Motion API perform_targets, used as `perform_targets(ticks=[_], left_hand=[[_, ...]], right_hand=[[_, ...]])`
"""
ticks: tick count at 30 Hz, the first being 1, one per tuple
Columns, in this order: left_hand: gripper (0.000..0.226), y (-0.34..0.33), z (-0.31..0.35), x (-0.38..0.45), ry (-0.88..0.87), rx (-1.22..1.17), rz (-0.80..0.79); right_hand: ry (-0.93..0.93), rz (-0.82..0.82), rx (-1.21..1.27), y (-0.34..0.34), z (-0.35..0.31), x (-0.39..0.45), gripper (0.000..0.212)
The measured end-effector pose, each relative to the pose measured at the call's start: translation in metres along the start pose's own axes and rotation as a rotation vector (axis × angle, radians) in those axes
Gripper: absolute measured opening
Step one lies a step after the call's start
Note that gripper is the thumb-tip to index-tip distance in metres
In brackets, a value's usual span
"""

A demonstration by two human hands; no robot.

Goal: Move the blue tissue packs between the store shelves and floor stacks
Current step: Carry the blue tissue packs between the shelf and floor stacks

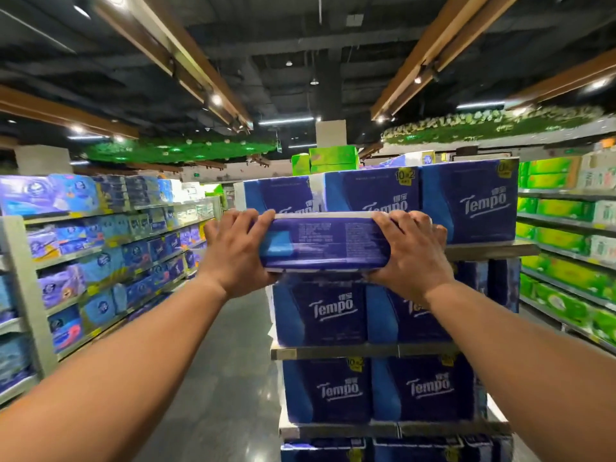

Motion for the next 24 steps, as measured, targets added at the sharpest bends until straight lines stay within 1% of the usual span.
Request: perform_targets(ticks=[5, 9, 13, 17, 22, 24], left_hand=[[0.108, 0.002, -0.063, 0.042, -0.021, 0.069, 0.157], [0.109, -0.029, -0.107, 0.069, -0.002, 0.114, 0.182], [0.112, -0.075, -0.150, 0.099, 0.043, 0.135, 0.159], [0.107, -0.129, -0.186, 0.122, 0.074, 0.160, 0.135], [0.112, -0.200, -0.232, 0.156, 0.110, 0.114, 0.027], [0.114, -0.226, -0.248, 0.172, 0.115, 0.079, 0.004]], right_hand=[[0.039, 0.137, 0.032, -0.022, -0.030, 0.071, 0.097], [0.086, 0.166, 0.058, -0.068, -0.040, 0.123, 0.098], [0.107, 0.143, 0.070, -0.127, -0.044, 0.174, 0.096], [0.129, 0.148, 0.096, -0.191, -0.047, 0.210, 0.092], [0.098, 0.082, 0.079, -0.266, -0.046, 0.250, 0.098], [0.071, 0.012, 0.042, -0.293, -0.045, 0.266, 0.101]])
Point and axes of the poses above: each hand's wrist, its own x-axis towards the middle knuckle, its own y-axis out of the back of the hand, z = x × y, the point moved 5 cm from there along x, towards the middle knuckle, and after that the axes turned 3 degrees about -x, right-handed, at the moved point
